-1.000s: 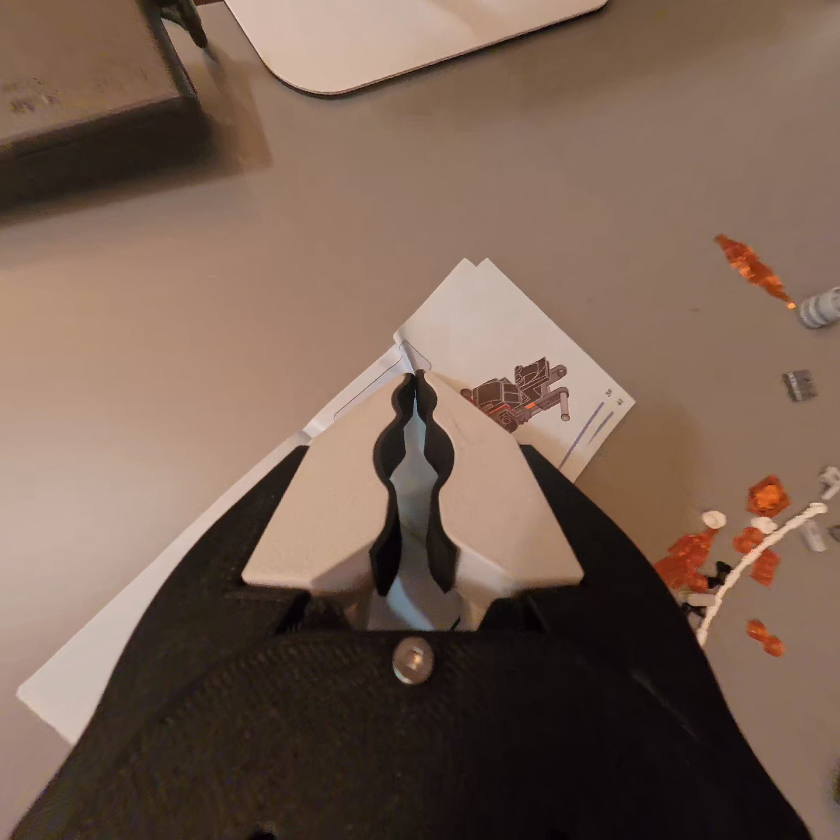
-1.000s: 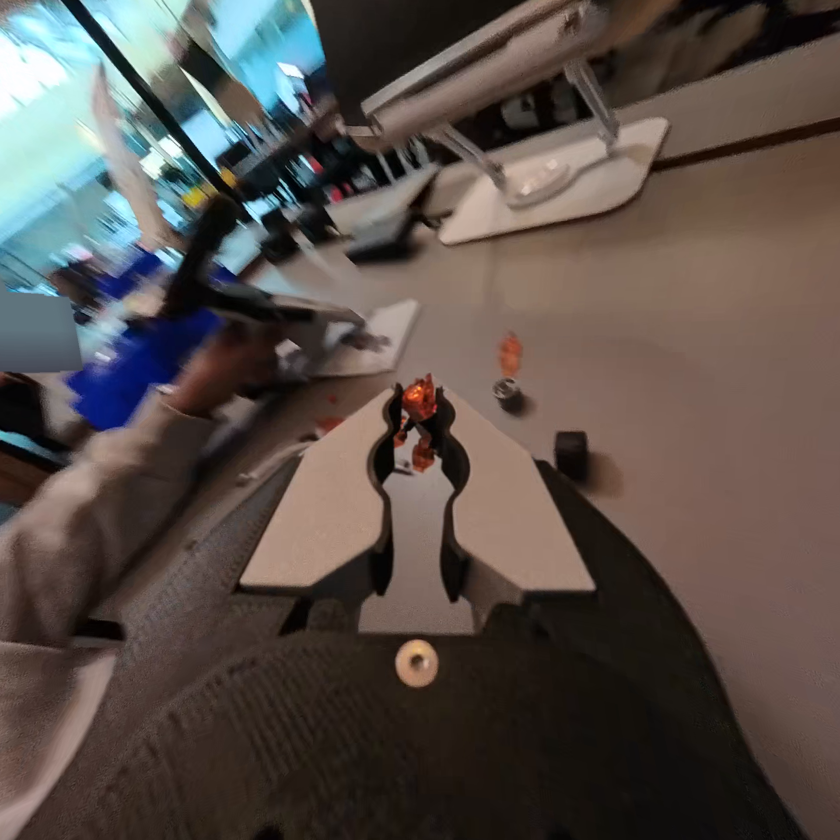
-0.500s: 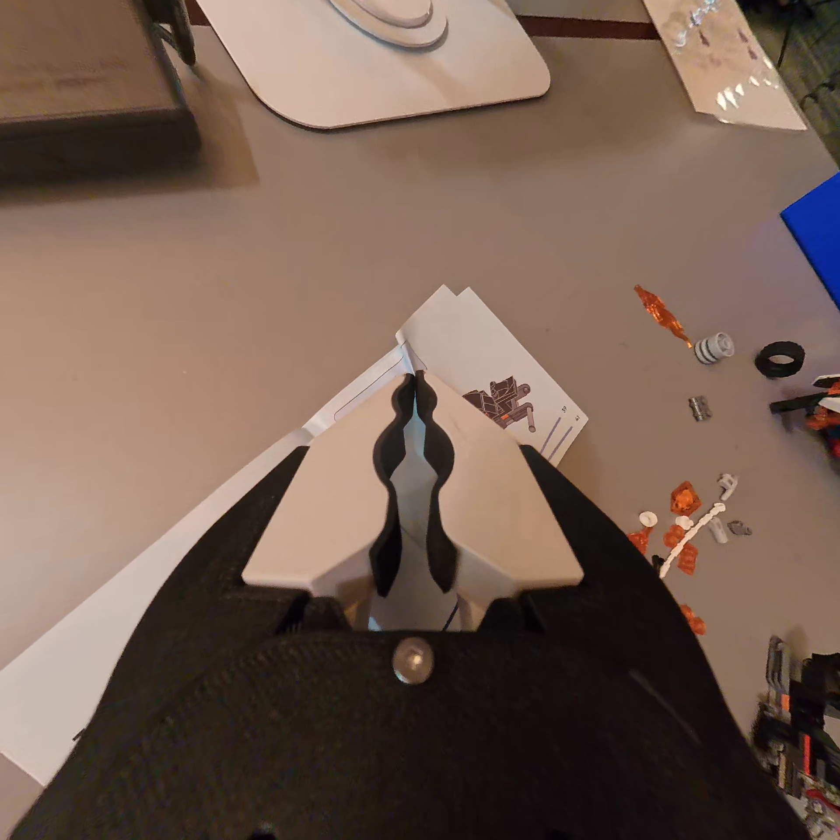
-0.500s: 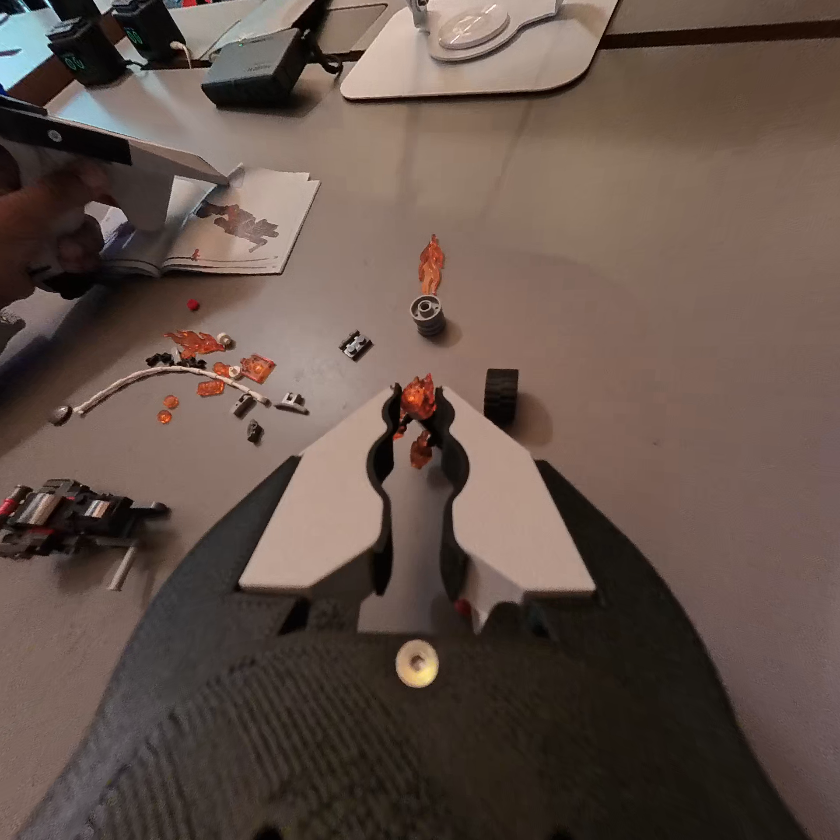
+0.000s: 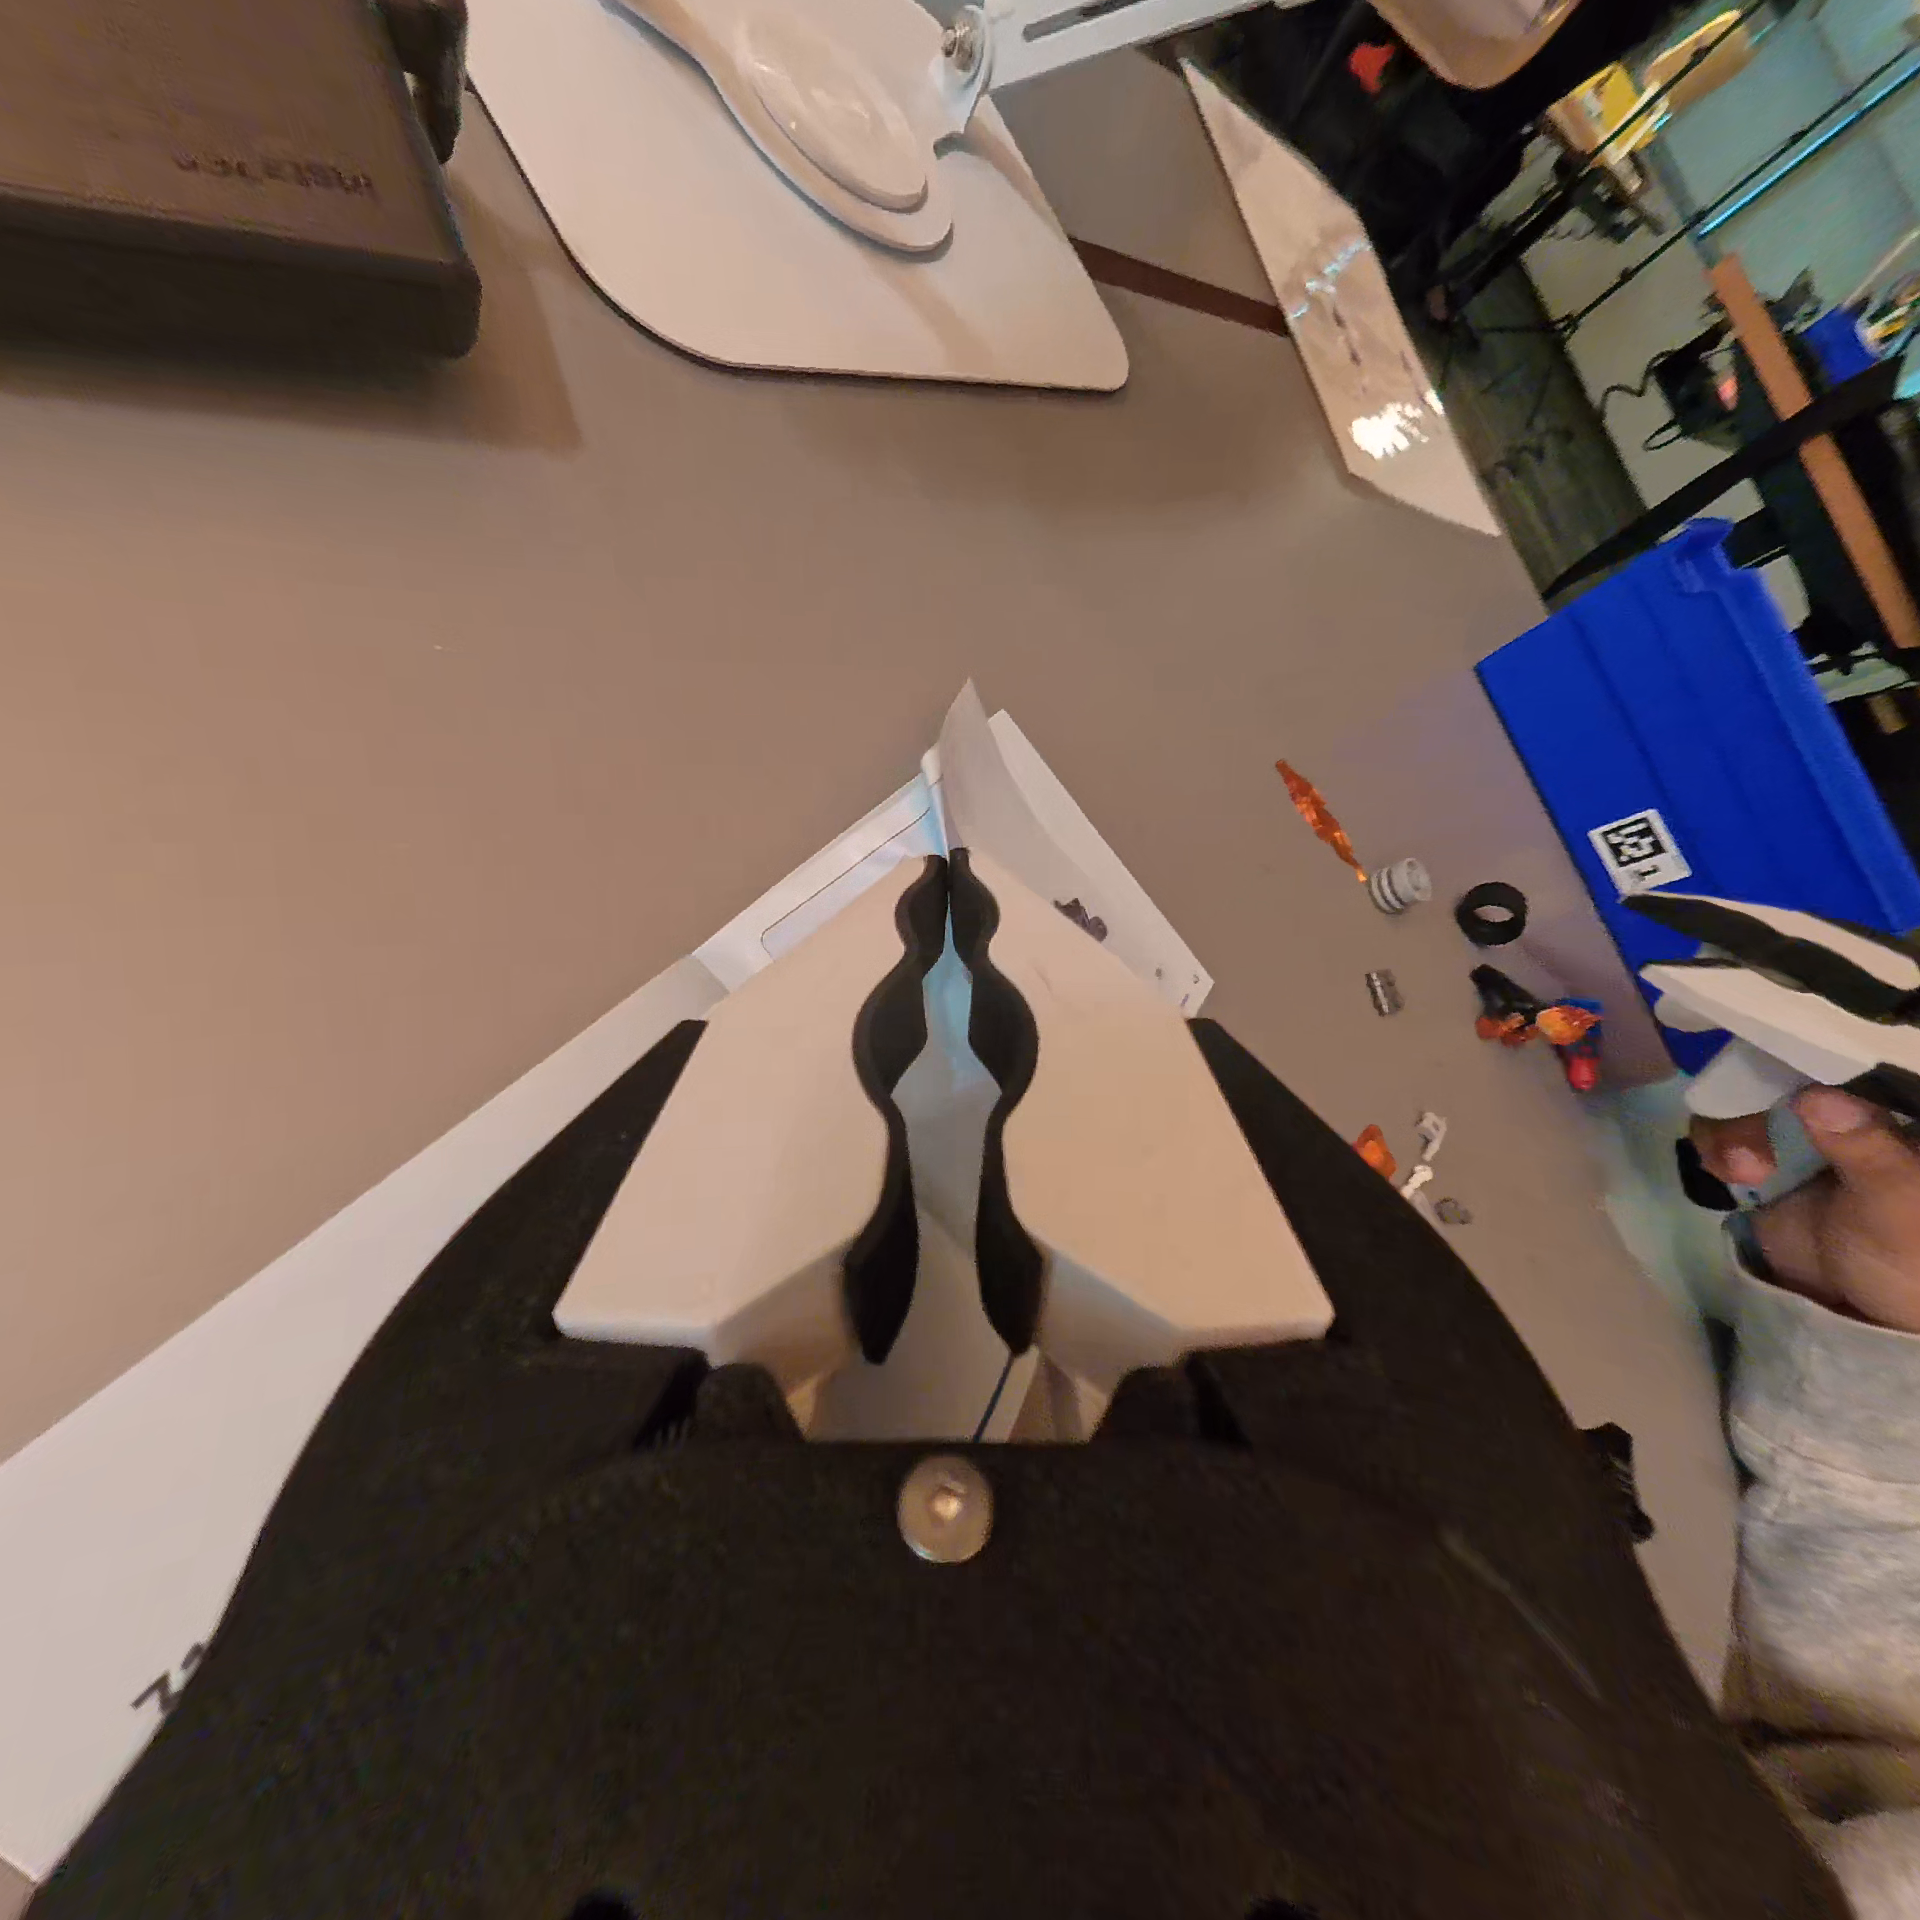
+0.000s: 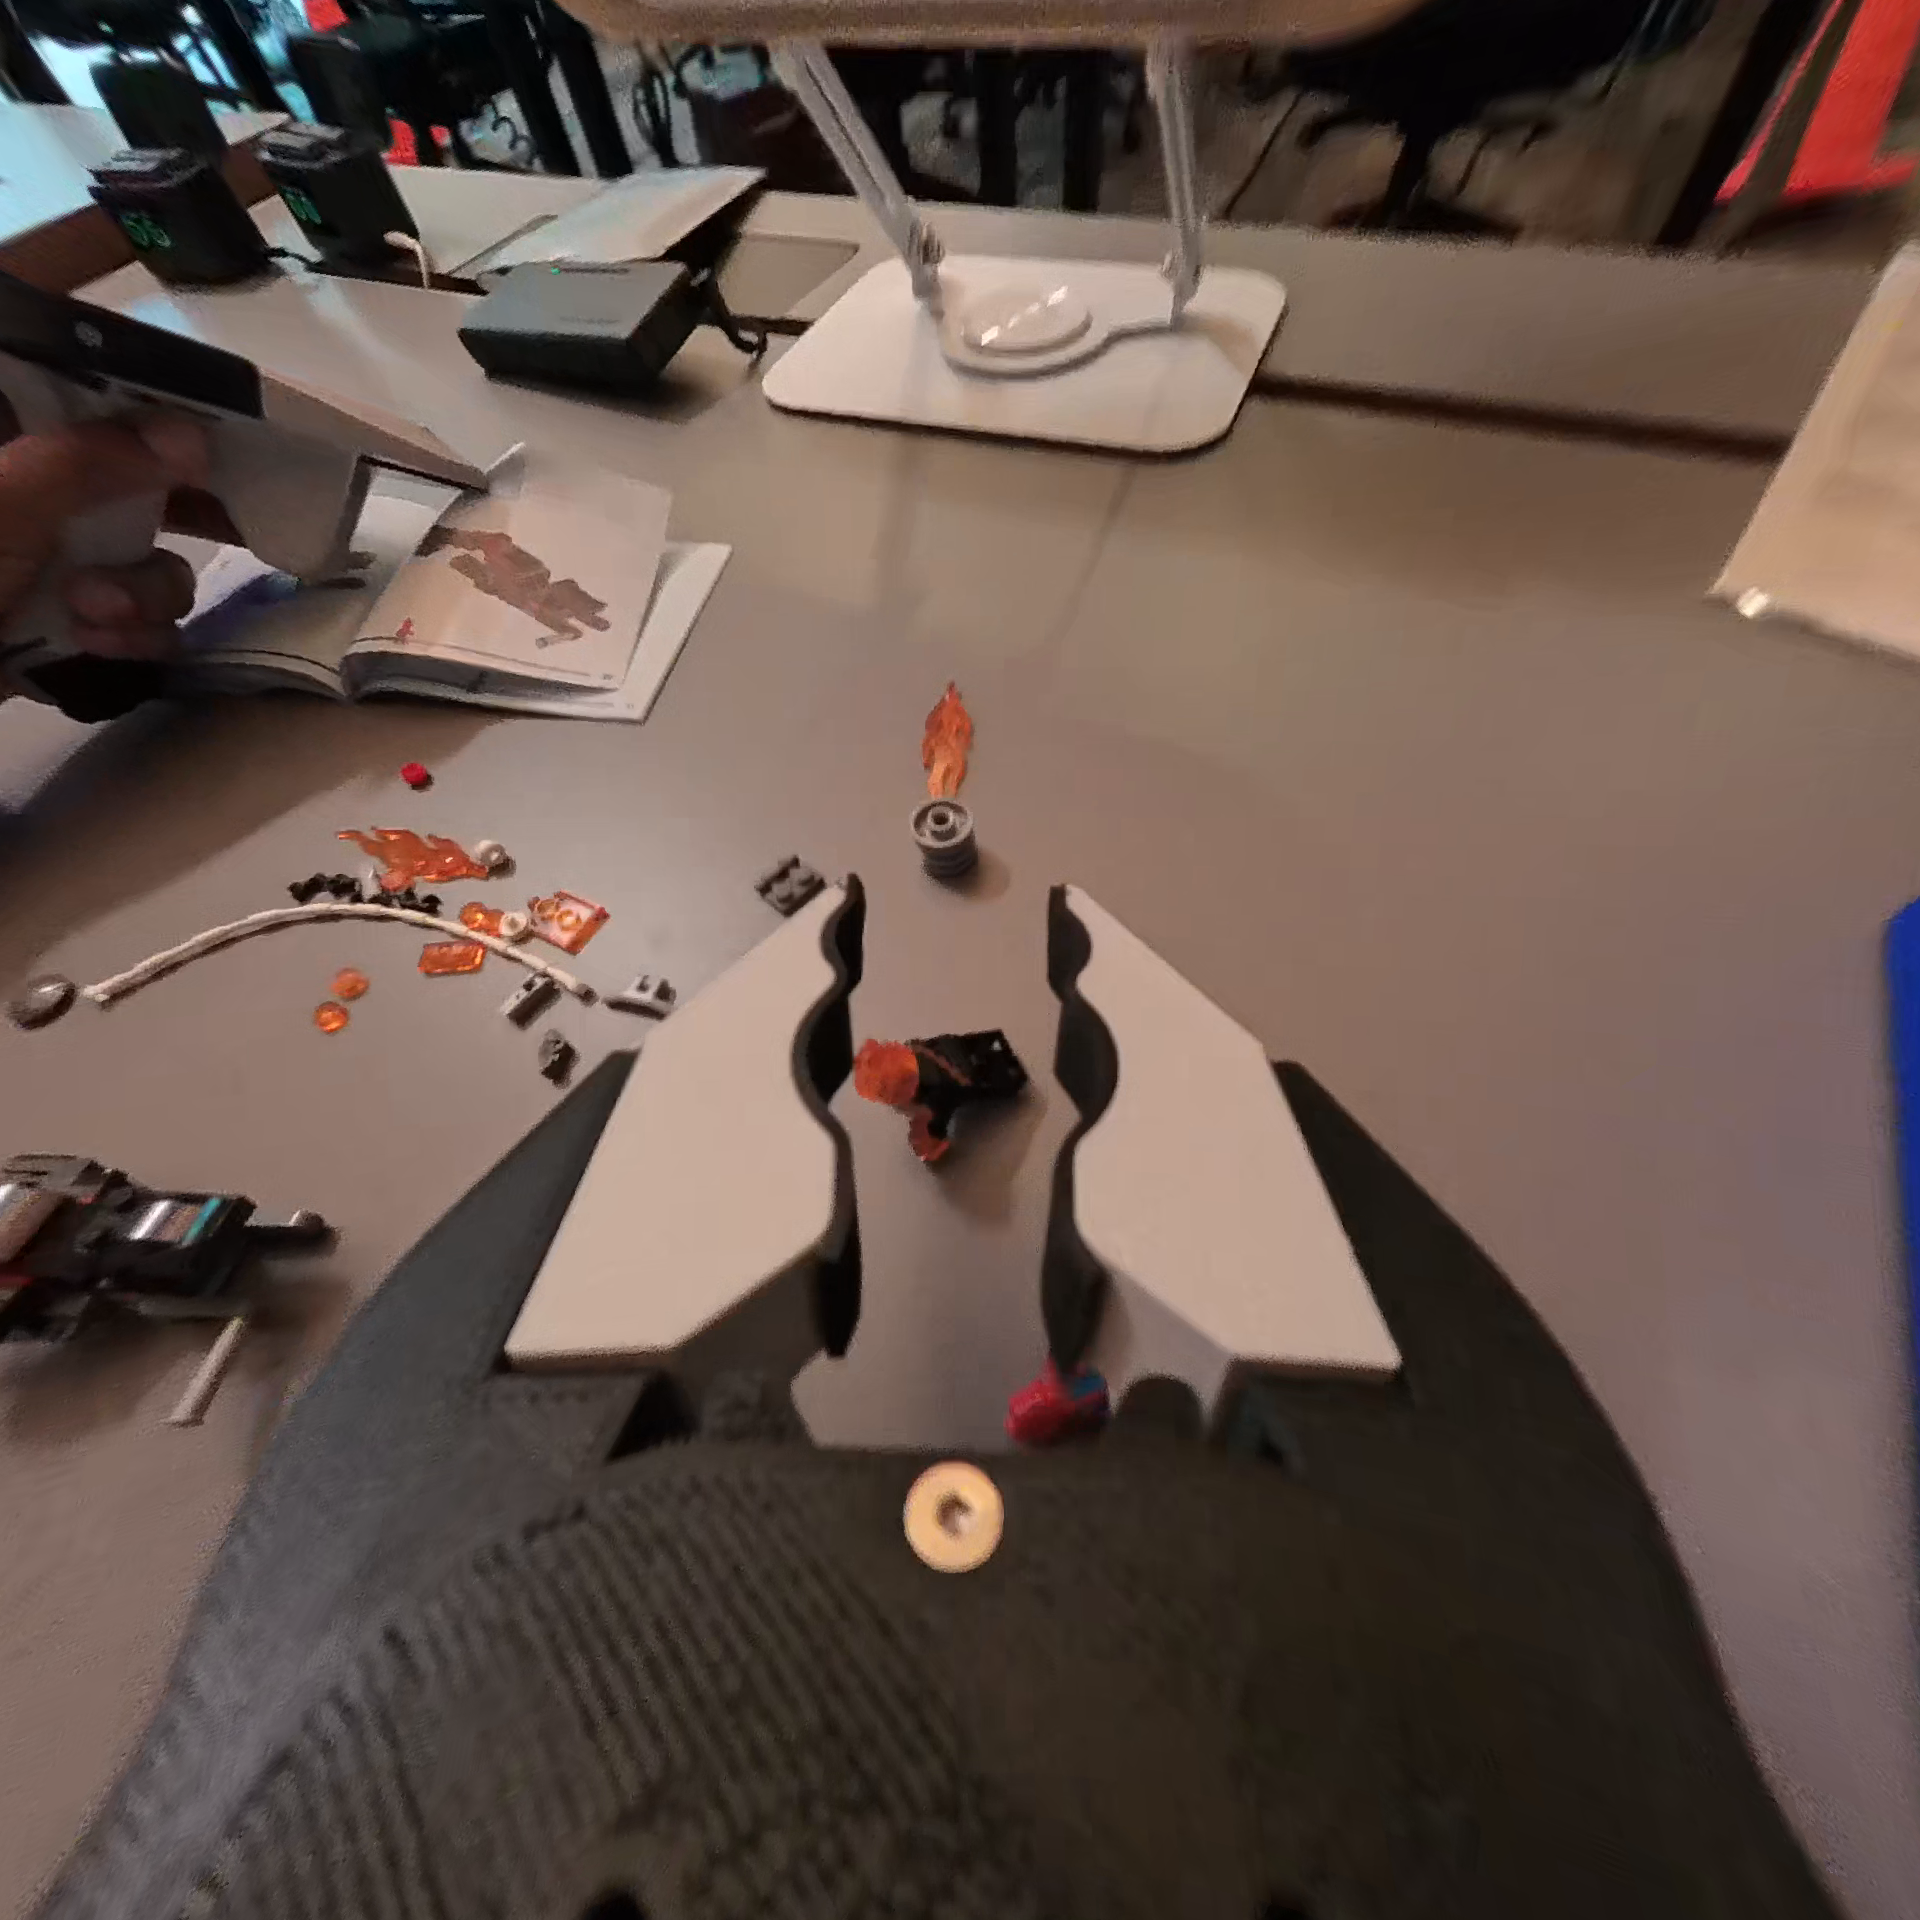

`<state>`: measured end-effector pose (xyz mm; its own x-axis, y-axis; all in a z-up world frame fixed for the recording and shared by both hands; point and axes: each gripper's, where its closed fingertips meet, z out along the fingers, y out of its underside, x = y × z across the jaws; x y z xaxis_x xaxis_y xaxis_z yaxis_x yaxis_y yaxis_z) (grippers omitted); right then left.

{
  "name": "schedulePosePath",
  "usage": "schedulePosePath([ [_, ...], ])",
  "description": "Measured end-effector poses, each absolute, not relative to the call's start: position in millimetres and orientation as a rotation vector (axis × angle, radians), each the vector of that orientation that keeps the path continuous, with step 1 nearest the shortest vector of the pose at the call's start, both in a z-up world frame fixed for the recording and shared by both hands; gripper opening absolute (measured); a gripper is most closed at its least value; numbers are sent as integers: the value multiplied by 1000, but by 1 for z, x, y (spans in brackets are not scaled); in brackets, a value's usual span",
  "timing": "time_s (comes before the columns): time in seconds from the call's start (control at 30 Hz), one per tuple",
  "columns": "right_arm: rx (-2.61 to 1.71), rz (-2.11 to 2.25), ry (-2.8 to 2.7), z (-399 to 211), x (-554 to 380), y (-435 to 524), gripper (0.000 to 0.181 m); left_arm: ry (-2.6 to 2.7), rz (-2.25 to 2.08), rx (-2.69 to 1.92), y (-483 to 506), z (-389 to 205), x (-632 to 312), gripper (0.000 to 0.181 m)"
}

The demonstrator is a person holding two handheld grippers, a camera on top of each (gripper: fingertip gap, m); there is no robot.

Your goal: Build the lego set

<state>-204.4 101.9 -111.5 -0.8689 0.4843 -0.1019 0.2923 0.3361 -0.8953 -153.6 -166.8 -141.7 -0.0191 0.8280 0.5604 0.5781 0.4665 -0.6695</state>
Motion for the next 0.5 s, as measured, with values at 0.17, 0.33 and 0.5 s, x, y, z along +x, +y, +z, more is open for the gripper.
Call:
schedulePosePath([
  [0.17,-544,1712,-2322,-78,-176,68,41,-1653,235,-1115,-167,-132,-153,2],
  [0.33,-310,1678,-2488,-82,-138,0,52,-1615,178,-1043,-168,-125,-151,2],
  [0.5,-209,1654,-2655,-82,-135,-66,69,-1575,131,-1001,-166,-119,-151,2],
])
